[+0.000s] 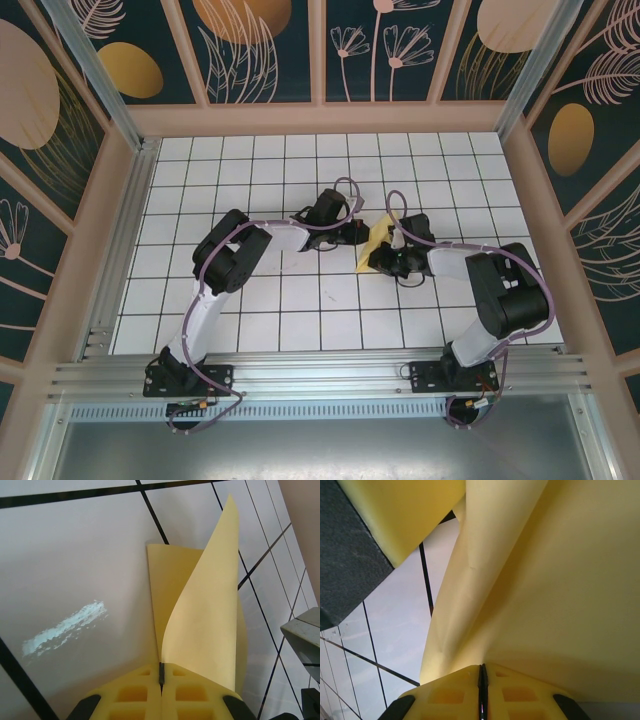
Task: Fold a paper plane with a square sheet of paper (pick it up from the middle)
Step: Fourth fold the wing at the center of the table.
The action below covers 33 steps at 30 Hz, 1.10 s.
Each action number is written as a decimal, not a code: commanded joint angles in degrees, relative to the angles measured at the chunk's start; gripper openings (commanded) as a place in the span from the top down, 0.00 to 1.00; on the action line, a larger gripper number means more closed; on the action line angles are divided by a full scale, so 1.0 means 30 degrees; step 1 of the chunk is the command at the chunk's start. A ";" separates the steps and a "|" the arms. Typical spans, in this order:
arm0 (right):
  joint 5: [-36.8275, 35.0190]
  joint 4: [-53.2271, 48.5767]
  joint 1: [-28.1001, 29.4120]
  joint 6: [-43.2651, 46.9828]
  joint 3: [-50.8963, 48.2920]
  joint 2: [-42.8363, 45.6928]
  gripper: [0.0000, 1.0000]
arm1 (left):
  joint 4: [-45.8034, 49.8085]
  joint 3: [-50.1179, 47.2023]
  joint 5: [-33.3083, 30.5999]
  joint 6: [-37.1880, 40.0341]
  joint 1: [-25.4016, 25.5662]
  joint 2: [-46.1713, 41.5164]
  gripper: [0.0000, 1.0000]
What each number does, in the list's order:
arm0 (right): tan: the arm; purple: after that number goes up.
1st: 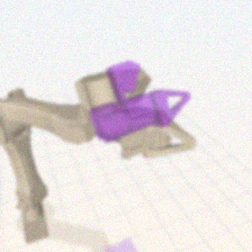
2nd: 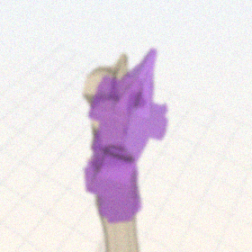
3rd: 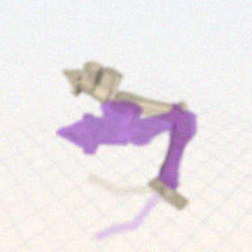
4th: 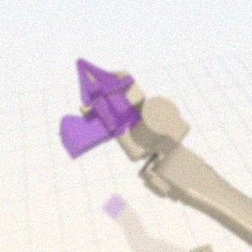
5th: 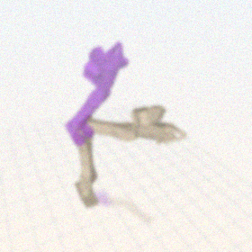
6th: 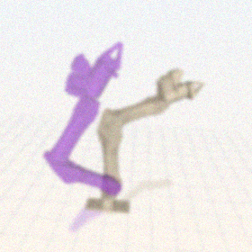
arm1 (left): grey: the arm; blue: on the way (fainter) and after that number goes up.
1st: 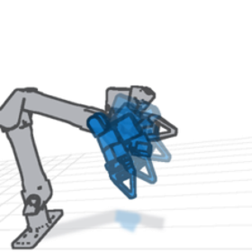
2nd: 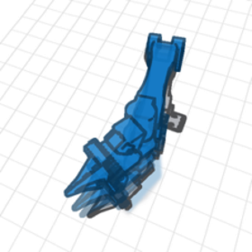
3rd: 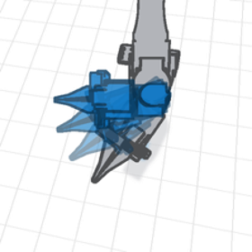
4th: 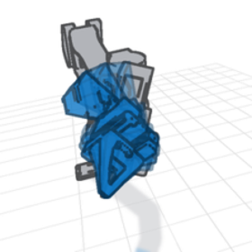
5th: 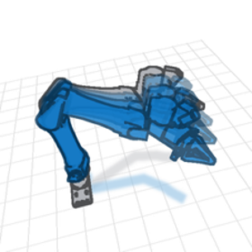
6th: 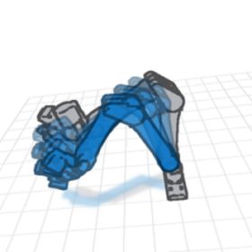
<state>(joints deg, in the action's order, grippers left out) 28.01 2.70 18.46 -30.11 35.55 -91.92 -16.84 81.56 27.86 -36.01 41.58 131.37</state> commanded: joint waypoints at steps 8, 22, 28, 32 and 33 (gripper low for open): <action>-0.0740 -0.1925 -0.0298 0.0228 -0.0317 0.1325 0.81 | 0.4130 0.0407 -0.2974 0.1386 0.0305 0.0675 1.00; -0.4241 -0.3213 -0.0567 -0.1594 -0.0629 0.4042 0.69 | 0.7850 0.2053 -0.6801 0.2337 0.1317 0.1297 1.00; -0.5356 -0.3527 -0.1304 -0.2496 -0.0736 0.3067 0.72 | 0.7490 0.1854 -0.6590 0.2094 0.1353 0.1030 1.00; -0.5139 -0.2898 -0.1436 -0.2303 -0.0422 0.2077 0.76 | 0.7393 0.1717 -0.6533 0.1896 0.1331 0.0720 1.00; -0.5039 -0.2785 -0.1433 -0.2205 -0.0290 0.1869 0.77 | 0.7283 0.1660 -0.6500 0.1820 0.1342 0.0608 1.00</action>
<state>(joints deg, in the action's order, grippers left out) 13.67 -5.96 14.39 -36.42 34.20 -84.36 -1.39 88.90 11.70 -30.22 45.78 131.31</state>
